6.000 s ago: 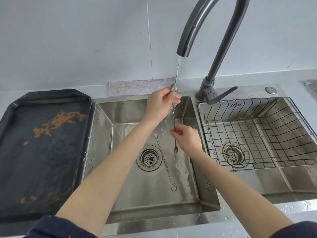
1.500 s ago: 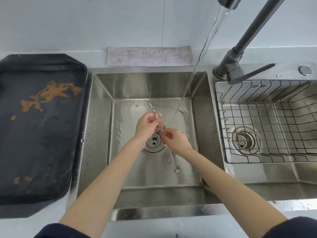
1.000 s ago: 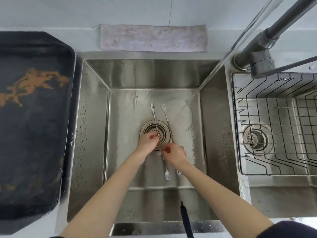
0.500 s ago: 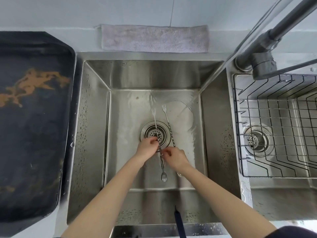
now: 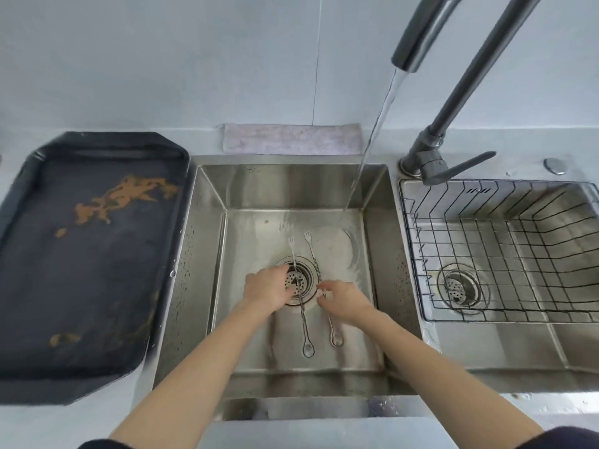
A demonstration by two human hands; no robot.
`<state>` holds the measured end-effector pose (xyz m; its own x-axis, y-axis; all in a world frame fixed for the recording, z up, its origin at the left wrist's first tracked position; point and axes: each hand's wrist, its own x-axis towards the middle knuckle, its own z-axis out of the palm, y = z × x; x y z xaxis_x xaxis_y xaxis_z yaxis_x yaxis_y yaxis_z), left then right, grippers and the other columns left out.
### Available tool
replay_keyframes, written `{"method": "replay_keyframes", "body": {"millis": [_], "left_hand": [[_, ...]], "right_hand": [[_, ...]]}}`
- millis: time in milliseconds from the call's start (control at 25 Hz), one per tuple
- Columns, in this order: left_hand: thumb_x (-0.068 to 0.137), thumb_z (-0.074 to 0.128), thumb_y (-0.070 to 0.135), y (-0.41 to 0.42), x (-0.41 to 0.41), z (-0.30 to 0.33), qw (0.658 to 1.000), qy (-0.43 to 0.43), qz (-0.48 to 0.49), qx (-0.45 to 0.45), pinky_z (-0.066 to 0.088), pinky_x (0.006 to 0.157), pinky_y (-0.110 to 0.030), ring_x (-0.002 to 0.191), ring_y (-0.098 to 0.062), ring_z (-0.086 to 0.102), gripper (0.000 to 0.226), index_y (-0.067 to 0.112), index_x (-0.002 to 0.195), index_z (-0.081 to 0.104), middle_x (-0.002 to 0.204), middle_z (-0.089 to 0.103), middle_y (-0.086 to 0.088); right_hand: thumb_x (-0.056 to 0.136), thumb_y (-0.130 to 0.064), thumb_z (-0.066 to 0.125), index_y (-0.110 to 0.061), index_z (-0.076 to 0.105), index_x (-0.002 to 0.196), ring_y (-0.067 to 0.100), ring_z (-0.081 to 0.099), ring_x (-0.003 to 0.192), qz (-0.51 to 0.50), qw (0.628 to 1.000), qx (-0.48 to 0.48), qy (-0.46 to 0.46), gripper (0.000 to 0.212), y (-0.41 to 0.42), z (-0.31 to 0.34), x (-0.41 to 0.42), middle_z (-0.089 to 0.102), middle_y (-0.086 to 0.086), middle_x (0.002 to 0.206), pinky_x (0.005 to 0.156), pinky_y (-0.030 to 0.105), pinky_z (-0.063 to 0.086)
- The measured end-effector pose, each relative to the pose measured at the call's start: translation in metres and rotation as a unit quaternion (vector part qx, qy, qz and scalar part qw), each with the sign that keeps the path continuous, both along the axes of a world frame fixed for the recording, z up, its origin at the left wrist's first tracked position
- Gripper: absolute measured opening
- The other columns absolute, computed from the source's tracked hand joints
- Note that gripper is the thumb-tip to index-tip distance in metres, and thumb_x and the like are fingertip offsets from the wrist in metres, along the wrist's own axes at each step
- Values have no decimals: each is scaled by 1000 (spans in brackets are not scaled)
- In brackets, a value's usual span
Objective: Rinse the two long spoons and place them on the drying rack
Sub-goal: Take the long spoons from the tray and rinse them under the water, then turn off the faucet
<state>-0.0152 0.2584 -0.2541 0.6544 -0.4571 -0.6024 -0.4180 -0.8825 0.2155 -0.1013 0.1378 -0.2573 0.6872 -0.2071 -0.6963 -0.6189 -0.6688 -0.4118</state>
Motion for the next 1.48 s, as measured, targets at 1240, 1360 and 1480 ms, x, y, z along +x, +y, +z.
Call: {"method": "replay_keyframes", "body": {"millis": [1240,1360,1480], "left_hand": [[92,47,30,-202,-15,197,940,-201,-77,-266,42,101,-38,124,-25,48,44,11,132,43,136,52,-8],[91,49,30,-230,-1,200,938,-169,-20,-302,41,102,-36,124,-26,49,49,9,134,39,136,51,-10],[91,50,30,-253,11,201,927,-172,38,-332,36,104,-36,128,-27,44,57,6,139,30,142,43,-13]], "right_hand": [[90,-14,51,-9,53,124,32,58,110,-119,926,-163,-320,34,-207,153,-35,55,17,127,94,43,49],[90,-7,49,-6,55,122,31,61,107,-140,915,-146,-350,33,-224,148,-21,56,17,125,93,41,50],[90,-5,50,-5,63,111,31,62,103,-150,911,-130,-362,26,-235,141,-7,64,15,116,91,40,51]]}}
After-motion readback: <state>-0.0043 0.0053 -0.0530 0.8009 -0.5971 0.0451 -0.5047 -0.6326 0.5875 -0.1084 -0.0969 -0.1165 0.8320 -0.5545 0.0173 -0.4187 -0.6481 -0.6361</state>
